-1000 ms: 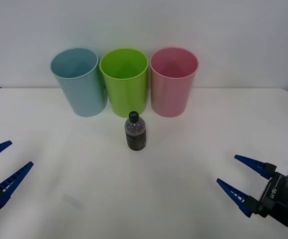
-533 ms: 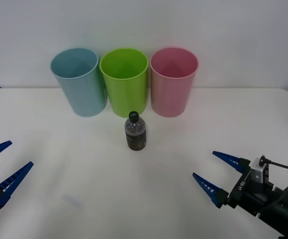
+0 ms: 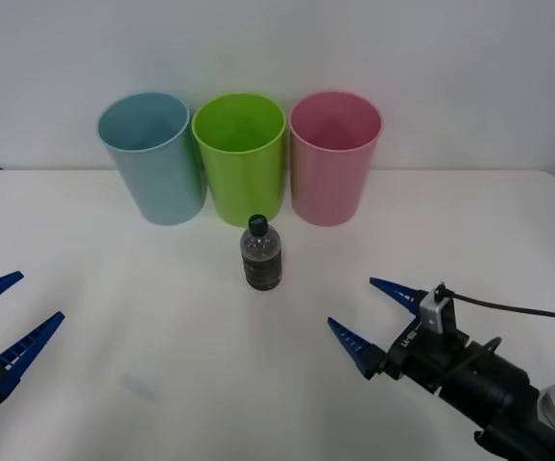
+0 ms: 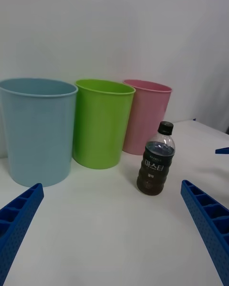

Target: Grasp the object on the table and drop it into the matching bin: aluminum can to the light blue bin, PET bottle to the pink bin.

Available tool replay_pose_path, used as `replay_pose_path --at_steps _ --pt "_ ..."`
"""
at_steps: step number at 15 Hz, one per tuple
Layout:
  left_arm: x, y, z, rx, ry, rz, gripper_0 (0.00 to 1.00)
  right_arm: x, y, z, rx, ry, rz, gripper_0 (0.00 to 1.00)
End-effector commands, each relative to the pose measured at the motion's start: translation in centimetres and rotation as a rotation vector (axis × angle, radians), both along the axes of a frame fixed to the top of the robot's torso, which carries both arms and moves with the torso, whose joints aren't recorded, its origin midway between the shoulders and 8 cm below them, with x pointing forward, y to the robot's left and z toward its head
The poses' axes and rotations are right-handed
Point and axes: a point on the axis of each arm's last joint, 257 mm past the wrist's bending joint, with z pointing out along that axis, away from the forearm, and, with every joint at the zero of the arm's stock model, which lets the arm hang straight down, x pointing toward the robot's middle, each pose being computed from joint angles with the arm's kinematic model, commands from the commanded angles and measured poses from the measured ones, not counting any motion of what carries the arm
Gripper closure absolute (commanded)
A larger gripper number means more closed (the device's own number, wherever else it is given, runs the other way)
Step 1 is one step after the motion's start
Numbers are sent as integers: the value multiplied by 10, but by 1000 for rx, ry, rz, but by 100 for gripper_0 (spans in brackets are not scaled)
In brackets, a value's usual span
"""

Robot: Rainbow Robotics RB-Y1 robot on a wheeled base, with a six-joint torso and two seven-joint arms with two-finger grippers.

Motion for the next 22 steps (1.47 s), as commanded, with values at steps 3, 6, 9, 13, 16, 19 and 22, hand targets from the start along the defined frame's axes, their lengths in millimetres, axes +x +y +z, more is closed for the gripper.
replay_pose_path --at_steps 3,6,9,13,16,19,22 --pt "0 0 0 0 0 0 0 20 34 2 -24 -28 -36 0" --pt "0 0 0 0 0 0 0 28 54 3 -35 -33 -60 0" --pt "0 0 0 0 0 0 0 34 70 2 -49 -34 -73 0" --pt "0 0 0 0 0 0 0 43 87 6 -76 -52 -94 0" --pt "0 0 0 0 0 0 0 54 103 -6 -89 -35 -78 0" --pt "0 0 0 0 0 0 0 65 119 -8 -93 -36 -73 0" --pt "0 0 0 0 0 0 0 80 135 -11 -97 -27 -72 0"
